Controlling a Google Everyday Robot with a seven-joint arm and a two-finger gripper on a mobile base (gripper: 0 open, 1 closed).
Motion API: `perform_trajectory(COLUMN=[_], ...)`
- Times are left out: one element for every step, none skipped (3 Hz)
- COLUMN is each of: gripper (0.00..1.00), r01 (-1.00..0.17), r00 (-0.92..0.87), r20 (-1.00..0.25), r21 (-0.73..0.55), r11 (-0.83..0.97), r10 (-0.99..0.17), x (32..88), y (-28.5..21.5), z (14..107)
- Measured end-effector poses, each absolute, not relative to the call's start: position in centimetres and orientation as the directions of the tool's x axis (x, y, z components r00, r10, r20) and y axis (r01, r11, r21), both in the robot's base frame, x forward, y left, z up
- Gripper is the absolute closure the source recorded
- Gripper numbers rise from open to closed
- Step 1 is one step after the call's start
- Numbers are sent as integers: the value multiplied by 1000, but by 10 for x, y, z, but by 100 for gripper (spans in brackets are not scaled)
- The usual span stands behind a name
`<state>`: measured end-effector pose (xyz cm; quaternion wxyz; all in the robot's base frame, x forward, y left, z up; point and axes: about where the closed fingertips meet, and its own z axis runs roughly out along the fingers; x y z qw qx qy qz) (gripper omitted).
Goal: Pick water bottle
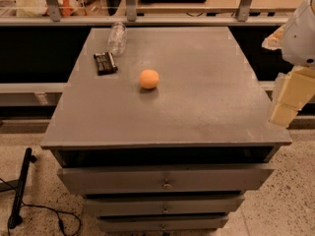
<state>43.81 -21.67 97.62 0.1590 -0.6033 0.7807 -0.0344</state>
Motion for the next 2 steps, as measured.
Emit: perform_trajectory(gripper=[0,0], r01=[-931,-918], r00=[-222,-239], r20=[-207,-219], r21=[-246,-267], r11=[270,294], r10=[-953,-946], x=[438,448], y=[-217,-212], z=[976,981])
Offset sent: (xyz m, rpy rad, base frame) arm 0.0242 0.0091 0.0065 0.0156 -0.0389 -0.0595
